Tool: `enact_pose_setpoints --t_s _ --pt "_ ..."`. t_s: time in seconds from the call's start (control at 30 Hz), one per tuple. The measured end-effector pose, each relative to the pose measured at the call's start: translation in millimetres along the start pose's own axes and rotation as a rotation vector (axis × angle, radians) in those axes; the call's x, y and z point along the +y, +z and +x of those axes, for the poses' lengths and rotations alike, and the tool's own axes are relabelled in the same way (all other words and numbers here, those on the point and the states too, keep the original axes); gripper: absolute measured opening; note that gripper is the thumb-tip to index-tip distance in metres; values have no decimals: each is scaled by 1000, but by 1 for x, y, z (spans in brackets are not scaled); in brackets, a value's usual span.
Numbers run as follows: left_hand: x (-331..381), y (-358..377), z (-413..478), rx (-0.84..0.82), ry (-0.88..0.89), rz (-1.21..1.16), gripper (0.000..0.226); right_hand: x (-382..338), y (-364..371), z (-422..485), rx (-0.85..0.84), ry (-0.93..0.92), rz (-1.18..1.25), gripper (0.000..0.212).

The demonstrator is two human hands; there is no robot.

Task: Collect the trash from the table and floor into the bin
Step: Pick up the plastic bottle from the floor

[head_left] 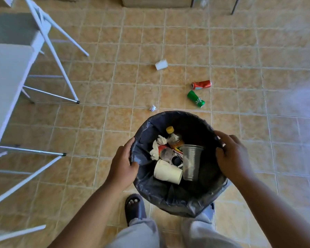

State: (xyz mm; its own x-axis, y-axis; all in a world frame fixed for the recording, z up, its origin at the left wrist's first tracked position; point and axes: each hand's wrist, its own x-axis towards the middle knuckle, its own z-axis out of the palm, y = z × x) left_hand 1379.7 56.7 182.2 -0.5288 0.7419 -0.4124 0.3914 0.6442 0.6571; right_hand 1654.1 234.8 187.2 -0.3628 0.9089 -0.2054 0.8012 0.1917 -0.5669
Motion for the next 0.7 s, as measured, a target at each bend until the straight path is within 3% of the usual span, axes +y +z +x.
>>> enact_pose_setpoints --t_s 0.33,0.53,0.7 --pt "-138 120 202 71 89 100 75 111 197 155 0 -112 -46 58" --pt "-171 150 258 174 215 81 70 138 247 203 73 -210 -80 58" --pt "-183 155 275 208 204 71 67 139 264 212 78 -220 -73 58"
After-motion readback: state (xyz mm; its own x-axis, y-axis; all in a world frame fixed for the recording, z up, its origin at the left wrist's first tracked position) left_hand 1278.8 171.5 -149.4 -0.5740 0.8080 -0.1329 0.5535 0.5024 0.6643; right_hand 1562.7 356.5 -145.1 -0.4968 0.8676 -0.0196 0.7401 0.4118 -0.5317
